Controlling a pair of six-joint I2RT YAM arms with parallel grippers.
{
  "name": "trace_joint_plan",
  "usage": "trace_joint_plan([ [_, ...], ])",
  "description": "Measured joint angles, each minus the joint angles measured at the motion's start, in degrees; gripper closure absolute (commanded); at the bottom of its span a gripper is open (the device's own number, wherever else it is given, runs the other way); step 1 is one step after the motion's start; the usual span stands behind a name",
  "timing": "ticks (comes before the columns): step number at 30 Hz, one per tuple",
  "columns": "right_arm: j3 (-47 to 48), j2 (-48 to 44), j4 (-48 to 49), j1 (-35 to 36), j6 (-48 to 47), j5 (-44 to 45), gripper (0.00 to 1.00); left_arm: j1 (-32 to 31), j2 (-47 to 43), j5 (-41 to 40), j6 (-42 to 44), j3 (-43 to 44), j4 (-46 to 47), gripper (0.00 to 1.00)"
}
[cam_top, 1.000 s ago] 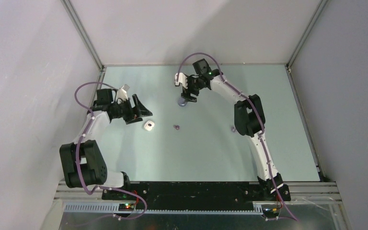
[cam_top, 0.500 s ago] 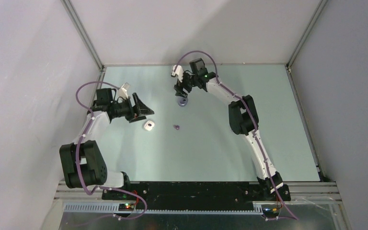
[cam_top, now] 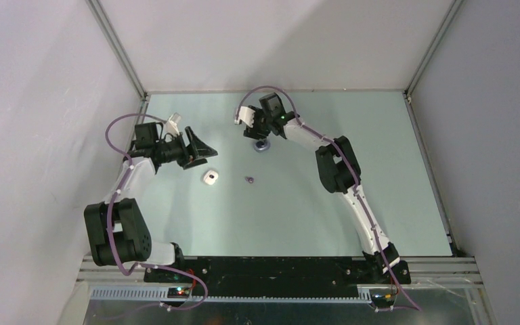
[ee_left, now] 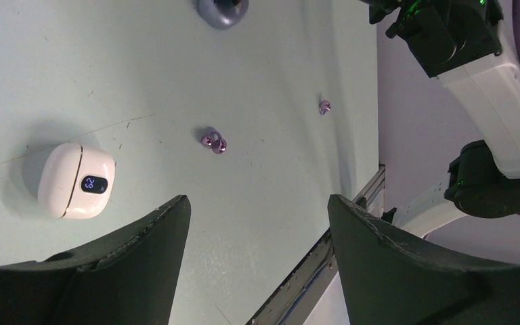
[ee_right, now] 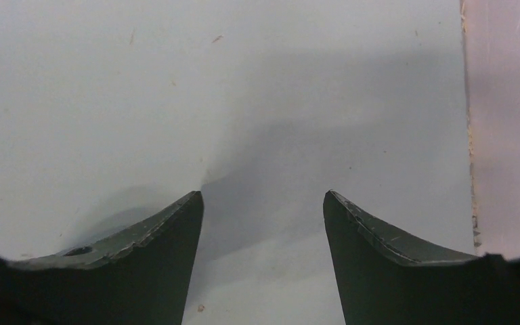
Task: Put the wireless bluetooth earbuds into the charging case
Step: Move the charging case to the center of the board.
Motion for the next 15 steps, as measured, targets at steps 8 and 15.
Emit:
trace_joint_plan([
  [8, -14.3, -8.6, 1.5, -1.1, -3.6, 0.3, 0.29, 0.0, 1.0, 0.1, -1.6, 0.0, 2.5, 0.21],
  [15, -14.1, -9.2, -0.2, -1.6, -0.7, 1.8, 0.29, 0.0, 2.7, 0.2, -3.6, 0.0, 4.5, 0.22],
])
